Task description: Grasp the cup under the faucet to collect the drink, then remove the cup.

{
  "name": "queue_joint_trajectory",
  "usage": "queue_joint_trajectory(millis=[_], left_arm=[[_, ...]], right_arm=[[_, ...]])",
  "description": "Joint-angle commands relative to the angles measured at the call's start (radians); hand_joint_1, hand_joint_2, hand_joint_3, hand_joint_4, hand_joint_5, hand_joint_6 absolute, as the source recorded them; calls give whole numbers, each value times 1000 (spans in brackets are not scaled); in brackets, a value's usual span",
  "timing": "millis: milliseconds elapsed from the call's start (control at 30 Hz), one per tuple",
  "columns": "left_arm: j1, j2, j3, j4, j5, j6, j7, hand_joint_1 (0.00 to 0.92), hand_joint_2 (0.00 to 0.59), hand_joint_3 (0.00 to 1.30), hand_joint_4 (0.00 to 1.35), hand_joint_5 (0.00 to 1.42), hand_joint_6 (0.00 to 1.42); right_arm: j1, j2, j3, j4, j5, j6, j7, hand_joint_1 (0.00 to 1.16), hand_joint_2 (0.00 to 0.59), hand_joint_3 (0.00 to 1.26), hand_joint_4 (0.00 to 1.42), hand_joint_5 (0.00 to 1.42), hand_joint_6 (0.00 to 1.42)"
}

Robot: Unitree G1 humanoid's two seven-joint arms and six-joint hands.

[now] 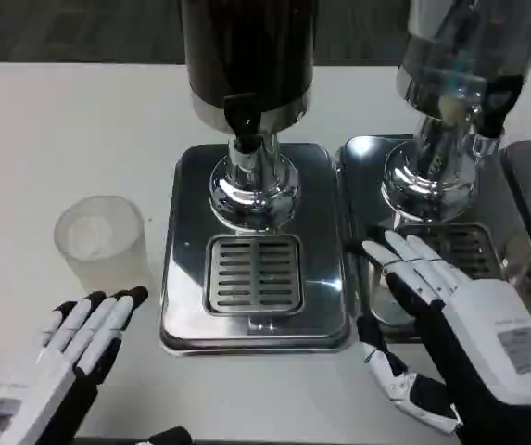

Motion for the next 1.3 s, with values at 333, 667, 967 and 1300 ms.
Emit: queue_joint_trajectory(millis=[333, 667, 967, 1300], left_arm=[[-3, 12, -3, 15, -18, 0, -14, 0, 115, 0, 0, 0, 0], [-13, 26, 16, 44, -53, -32, 1, 0, 113, 0, 0, 0, 0], [-40, 30, 58, 112, -129, -130, 38, 0, 112, 0, 0, 0, 0], [-98, 17, 119, 176, -225, -167, 48, 0, 92, 0, 0, 0, 0]], right_arm=[[-11, -2, -6, 11, 24, -2, -1, 474, 529, 177, 86, 86, 231], [-12, 21, 5, 2, 18, 16, -2, 476, 530, 186, 86, 86, 231], [-9, 44, 16, -13, 2, 42, 7, 477, 530, 193, 94, 86, 231], [-2, 45, 15, -17, 6, 43, 5, 478, 530, 206, 96, 86, 243]])
